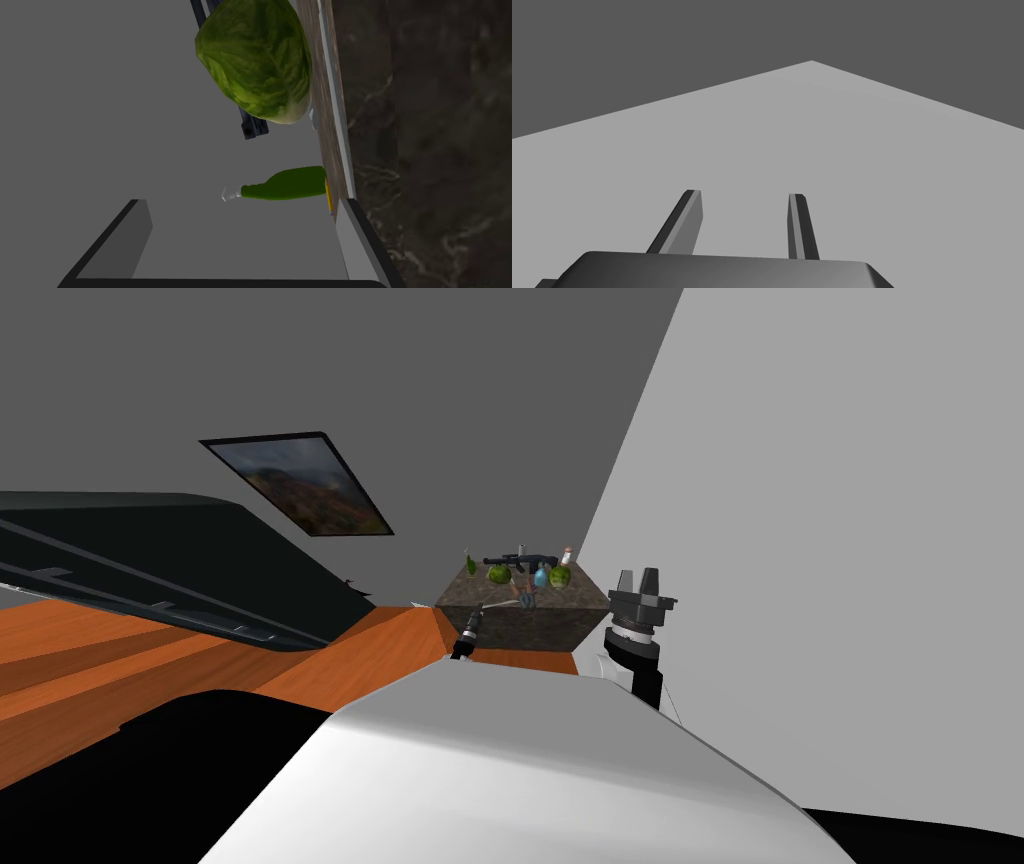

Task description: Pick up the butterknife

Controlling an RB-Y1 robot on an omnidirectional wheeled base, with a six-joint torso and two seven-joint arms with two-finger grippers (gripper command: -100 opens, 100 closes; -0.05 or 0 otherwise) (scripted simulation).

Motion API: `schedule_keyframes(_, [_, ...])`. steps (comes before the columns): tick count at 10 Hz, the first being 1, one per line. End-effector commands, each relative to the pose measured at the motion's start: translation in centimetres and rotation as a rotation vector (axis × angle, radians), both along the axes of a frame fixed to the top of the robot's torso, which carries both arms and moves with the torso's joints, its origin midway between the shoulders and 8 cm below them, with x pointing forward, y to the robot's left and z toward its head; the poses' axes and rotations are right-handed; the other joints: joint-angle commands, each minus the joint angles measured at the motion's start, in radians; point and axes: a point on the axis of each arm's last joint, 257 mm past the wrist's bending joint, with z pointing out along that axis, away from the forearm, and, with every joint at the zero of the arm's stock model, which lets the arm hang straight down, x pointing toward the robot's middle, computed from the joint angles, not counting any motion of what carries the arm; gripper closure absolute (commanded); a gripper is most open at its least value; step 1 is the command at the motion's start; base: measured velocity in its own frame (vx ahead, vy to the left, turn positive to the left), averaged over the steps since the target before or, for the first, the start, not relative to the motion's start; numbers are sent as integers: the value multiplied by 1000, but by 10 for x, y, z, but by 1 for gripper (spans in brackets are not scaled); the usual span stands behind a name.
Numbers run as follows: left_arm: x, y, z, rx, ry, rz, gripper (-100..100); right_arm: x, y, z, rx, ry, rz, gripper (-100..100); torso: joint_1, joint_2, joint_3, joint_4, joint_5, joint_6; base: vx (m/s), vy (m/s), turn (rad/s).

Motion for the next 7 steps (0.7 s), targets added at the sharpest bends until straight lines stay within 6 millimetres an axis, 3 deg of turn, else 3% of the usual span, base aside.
schedule_keyframes(1, [0, -3, -13, -35, 19, -4, -100, 0, 0, 0, 0, 0, 0, 0, 0, 0, 0, 0, 0, 0, 28, -34, -42])
schedule_keyframes(7, [3, -22, -49, -155, 83, -8, -100, 0, 0, 0, 0, 0, 0, 0, 0, -1, 0, 0, 0, 0, 31, -24, -31])
